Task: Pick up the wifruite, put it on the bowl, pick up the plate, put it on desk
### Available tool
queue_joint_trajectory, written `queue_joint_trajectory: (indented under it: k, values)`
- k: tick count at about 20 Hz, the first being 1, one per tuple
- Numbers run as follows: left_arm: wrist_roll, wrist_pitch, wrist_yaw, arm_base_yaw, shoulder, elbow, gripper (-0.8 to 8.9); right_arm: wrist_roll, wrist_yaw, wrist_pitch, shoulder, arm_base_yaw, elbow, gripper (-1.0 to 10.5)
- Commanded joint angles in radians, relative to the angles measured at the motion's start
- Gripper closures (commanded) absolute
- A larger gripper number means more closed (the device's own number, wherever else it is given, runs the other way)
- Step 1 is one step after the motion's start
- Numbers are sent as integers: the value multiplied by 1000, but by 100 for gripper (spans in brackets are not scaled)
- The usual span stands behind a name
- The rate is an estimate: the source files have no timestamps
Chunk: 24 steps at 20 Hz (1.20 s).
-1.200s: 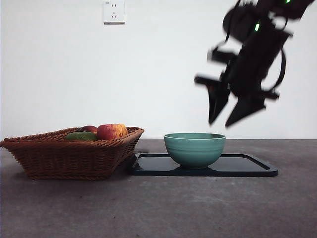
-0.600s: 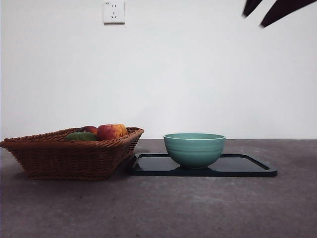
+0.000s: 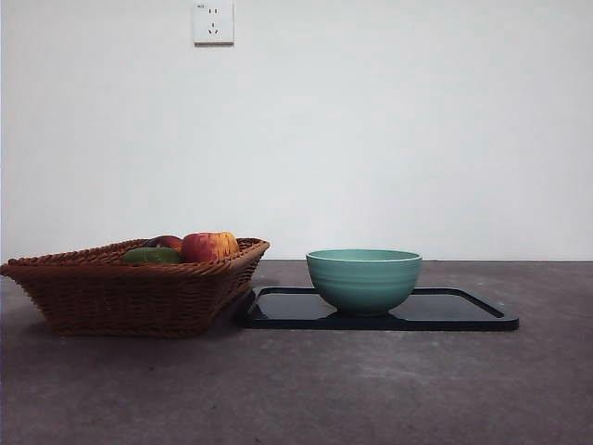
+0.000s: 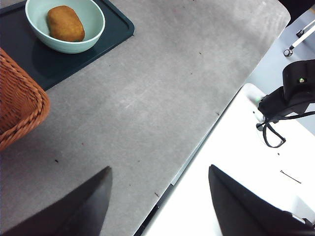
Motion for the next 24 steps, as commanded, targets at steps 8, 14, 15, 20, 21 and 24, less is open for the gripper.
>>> queue_joint_trajectory:
  k: [8, 14, 15, 20, 21, 24]
  values:
    - [4, 10, 3, -4, 6, 21, 501, -15, -31, 21, -91, 5, -178, 744]
    - [4, 10, 3, -4, 6, 21, 501, -15, -52, 39, -91, 5, -179, 744]
    - [4, 10, 3, -4, 6, 21, 501, -15, -53, 39, -91, 5, -179, 744]
    - [4, 10, 3, -4, 6, 21, 501, -15, -52, 39, -91, 5, -179, 744]
    - [4, 11, 3, -4, 6, 21, 501, -15, -52, 39, -91, 5, -179, 744]
    - [-56, 53, 3, -4, 9, 21, 501, -15, -53, 39, -91, 5, -179, 744]
